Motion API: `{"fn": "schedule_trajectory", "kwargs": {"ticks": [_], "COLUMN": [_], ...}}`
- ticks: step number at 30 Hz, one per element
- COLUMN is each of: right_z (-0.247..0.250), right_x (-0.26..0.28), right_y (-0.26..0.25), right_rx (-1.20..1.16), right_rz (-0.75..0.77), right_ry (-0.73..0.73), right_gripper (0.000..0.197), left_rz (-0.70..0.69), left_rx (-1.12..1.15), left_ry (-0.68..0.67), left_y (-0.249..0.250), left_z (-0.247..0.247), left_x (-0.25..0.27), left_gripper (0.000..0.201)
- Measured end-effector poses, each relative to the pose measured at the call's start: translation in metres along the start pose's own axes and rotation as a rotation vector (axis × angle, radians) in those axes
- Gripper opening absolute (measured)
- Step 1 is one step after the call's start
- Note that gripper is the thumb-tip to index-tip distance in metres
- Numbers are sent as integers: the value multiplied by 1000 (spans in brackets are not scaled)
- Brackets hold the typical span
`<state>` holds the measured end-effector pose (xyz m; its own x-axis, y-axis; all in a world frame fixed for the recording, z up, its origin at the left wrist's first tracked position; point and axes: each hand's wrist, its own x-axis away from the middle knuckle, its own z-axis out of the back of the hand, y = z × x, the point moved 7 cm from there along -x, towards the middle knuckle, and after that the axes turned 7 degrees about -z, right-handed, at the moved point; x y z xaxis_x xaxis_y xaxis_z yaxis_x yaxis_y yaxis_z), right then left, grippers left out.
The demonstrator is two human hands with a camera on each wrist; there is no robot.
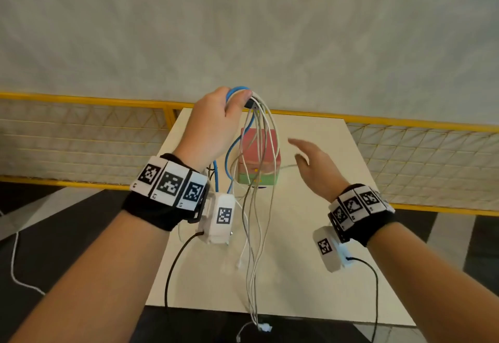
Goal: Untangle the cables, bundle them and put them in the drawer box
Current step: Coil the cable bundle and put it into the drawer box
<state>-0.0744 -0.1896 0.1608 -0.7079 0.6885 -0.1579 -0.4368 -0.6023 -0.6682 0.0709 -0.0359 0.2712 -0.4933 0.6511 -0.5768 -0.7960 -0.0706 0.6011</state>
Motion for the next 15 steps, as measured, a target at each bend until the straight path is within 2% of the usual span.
{"fn": "schedule_trajectory", "kwargs": {"ticks": [1,3,5,7,11,15], "right_z": [6,14,13,10,-11,-35], "right_x": [2,7,5,0,-8,-9], "right_y": [-19,-58,-92,-111,-105,-89], "right_rx": [-211,-573,-718,-574,-467,-357], "right_rz": [48,145,239,326,288,314], "right_ry": [39,21,-71,-73,-102,-186], "right_gripper": [38,42,44,37,18,6], "left_rz": [-7,-27,-49,-72,-85,-34], "left_rx": [3,16,35,43,56,109], "left_ry": [-17,-57,-85,-69,-3,67], "left_y": [0,3,8,13,14,5], "left_z": [-3,-10,-15,-11,5,16], "left_x": [-1,-2,-2,-5,-12,-12], "left_gripper": [43,43,41,38,41,34]}}
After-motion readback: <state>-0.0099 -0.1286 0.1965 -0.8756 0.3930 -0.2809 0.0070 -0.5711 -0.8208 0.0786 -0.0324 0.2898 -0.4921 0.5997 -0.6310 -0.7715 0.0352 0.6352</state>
